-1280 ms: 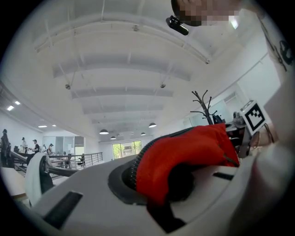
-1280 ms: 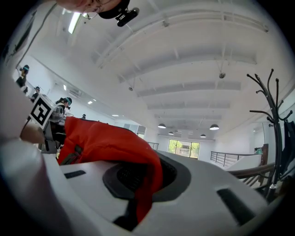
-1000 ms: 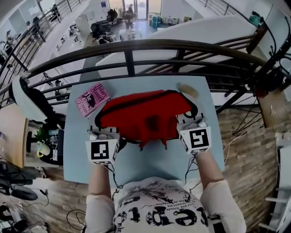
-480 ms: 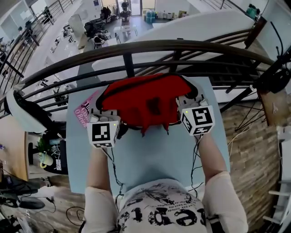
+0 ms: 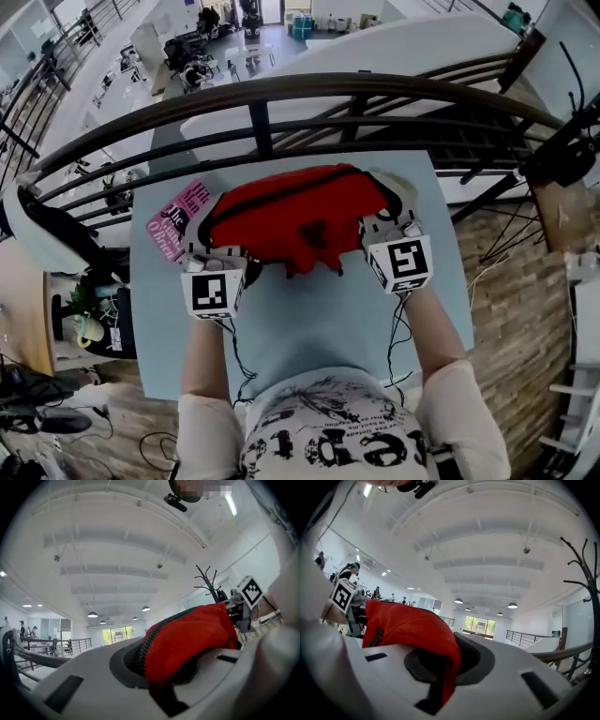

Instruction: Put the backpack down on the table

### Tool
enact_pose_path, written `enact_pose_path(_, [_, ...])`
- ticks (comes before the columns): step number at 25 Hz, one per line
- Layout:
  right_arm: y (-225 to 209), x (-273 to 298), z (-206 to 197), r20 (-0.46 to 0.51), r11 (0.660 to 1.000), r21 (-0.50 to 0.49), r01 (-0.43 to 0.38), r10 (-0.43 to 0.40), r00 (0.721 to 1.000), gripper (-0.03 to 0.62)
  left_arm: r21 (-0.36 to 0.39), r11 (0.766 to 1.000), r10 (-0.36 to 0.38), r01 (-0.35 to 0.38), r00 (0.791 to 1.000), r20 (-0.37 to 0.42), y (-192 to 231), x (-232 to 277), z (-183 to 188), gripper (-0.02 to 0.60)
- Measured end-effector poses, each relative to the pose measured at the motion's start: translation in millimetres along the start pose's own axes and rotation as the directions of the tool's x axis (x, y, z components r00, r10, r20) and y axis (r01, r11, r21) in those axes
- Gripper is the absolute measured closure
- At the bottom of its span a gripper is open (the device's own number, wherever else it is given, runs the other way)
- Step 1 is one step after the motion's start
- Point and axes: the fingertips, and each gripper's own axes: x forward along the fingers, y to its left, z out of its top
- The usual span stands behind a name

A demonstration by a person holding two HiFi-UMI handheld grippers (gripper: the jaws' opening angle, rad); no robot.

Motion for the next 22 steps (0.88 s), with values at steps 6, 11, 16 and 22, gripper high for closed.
enact_pose_path(6, [18, -34, -14, -0.018, 1.0, -0.002, -0.003, 0.003, 1.0, 0.571, -0.034, 0.999, -0.036, 0.036, 0.999, -0.001, -18, -30, -2, 0.557])
enact_pose_path(11, [34, -65, -27, -0.043, 0.999, -0.035, 0.006, -0.007, 0.999, 0.571, -0.032, 0.996, -0.082, 0.081, 0.996, -0.032, -36, -60, -21, 0.557])
enact_pose_path(16, [50, -103, -44, -0.075, 1.0, -0.003, 0.022, -0.022, 0.997, 0.571, 0.006, 0.99, -0.137, 0.139, 0.985, -0.104, -63, -97, -42, 0.557])
enact_pose_path(22, [72, -143, -68, -0.101, 0.998, 0.06, 0.011, -0.005, 0.995, 0.571, -0.006, 0.99, -0.14, 0.141, 0.978, -0.154, -87, -137, -60, 0.557])
